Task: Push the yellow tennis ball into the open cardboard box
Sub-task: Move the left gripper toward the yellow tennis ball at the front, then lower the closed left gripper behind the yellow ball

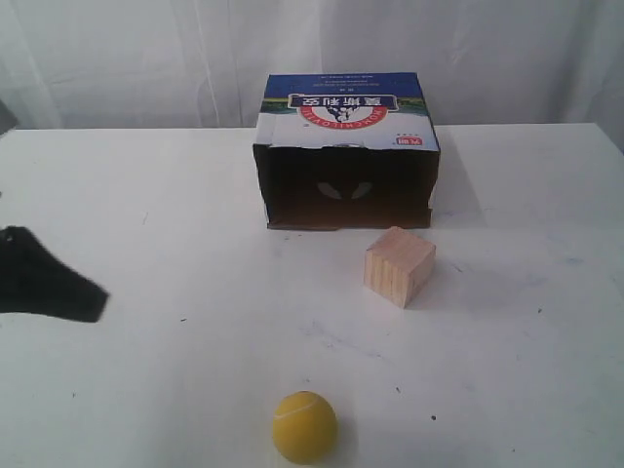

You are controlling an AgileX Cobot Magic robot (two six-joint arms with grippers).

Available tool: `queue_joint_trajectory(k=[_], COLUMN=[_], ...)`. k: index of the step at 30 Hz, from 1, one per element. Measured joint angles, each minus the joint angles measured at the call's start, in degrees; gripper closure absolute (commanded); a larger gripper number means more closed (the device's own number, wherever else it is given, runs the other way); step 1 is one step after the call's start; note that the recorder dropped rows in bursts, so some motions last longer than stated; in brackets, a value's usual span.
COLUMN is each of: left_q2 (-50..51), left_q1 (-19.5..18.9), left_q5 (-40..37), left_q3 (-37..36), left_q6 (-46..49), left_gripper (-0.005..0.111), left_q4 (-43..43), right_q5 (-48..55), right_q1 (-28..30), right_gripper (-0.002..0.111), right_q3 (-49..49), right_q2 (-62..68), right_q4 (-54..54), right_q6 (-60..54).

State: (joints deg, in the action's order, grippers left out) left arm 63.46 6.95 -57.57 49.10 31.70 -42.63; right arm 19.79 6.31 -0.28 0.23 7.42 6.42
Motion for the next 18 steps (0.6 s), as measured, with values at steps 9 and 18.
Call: queue_joint_trajectory(k=[9,18], left_q2=[4.2,10.0], left_q1=[16.3,30.5], left_q5=[9.4,20.3], left_q3=[-10.3,-19.9], left_q6=[36.1,58.5], left_gripper=[0.107,0.107], left_q4=[-33.6,-48.6], right_q5=[0.0,0.0], right_q1=[0.0,0.0], right_gripper=[0.108,0.108], right_q3=[0.0,0.0], right_q2=[0.0,0.0], right_q4=[0.0,0.0], right_q6=[0.0,0.0])
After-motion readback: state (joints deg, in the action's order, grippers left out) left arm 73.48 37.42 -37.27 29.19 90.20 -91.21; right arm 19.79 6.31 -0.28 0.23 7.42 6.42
